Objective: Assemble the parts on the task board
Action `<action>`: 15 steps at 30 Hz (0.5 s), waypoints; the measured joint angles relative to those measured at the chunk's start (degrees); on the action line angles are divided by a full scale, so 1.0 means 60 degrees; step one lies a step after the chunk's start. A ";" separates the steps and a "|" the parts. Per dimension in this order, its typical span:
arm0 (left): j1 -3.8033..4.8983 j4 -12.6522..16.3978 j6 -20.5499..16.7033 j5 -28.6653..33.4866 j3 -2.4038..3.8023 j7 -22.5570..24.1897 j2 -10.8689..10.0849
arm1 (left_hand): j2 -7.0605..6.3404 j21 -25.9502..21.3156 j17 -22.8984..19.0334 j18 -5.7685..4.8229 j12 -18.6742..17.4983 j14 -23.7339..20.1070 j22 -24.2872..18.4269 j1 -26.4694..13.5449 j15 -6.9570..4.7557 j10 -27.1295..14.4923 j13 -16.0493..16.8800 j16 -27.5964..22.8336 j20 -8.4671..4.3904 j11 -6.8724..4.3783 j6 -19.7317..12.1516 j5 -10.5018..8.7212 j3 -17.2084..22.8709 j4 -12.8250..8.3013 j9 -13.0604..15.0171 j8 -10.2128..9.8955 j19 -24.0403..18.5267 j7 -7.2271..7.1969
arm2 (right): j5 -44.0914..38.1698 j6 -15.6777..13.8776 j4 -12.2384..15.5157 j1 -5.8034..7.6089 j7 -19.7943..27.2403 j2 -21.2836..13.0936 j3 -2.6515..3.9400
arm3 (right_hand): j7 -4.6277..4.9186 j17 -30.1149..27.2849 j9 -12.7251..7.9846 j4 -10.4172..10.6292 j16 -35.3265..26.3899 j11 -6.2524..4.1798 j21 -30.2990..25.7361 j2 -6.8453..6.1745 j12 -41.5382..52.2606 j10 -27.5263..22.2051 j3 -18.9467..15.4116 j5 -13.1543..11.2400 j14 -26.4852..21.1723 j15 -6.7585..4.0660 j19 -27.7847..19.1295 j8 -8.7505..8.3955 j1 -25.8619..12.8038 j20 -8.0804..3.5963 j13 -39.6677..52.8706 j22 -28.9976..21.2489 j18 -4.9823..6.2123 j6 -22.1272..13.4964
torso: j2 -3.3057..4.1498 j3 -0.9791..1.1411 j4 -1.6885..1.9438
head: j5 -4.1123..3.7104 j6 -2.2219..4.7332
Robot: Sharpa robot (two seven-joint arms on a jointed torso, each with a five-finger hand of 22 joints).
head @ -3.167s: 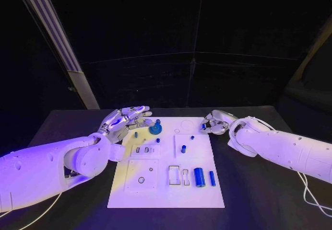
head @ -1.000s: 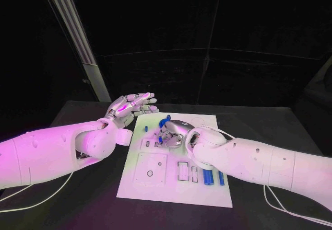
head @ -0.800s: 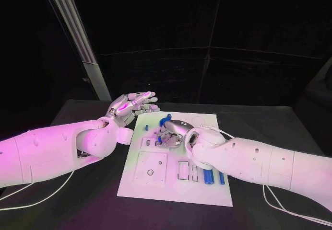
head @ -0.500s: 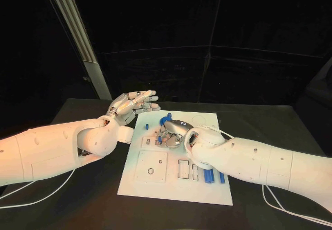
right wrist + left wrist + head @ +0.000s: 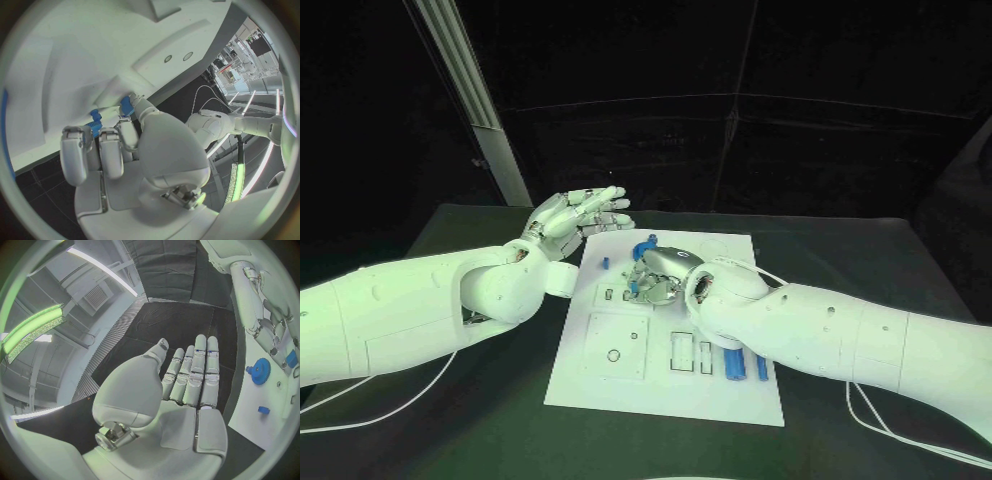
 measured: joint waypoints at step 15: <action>0.0000 -0.0014 0.0015 0.0005 -0.0001 -0.0004 0.0010 | 0.0000 0.0000 -0.0001 0.0000 0.0000 0.0000 0.0001 0.0000 0.0000 0.0000 0.0000 0.0000 0.0000 0.0000 0.0000 0.0000 0.0000 0.0000 0.0000 0.0000 0.0000 0.0000 | -0.0128 0.0185 0.0037 0.0025 -0.0007 -0.0062 0.0017 | 0.0105 -0.0001 -0.0068 -0.0048 0.0000 0.0064 0.0000 -0.0206 -0.0178 -0.0242 0.0101 -0.0313 0.0000 0.0000 0.0000 0.0002 -0.0209 0.0000 -0.0242 0.0000 -0.0001 -0.0182 | -0.0004 -0.0004 -0.0005 | 0.0001 -0.0044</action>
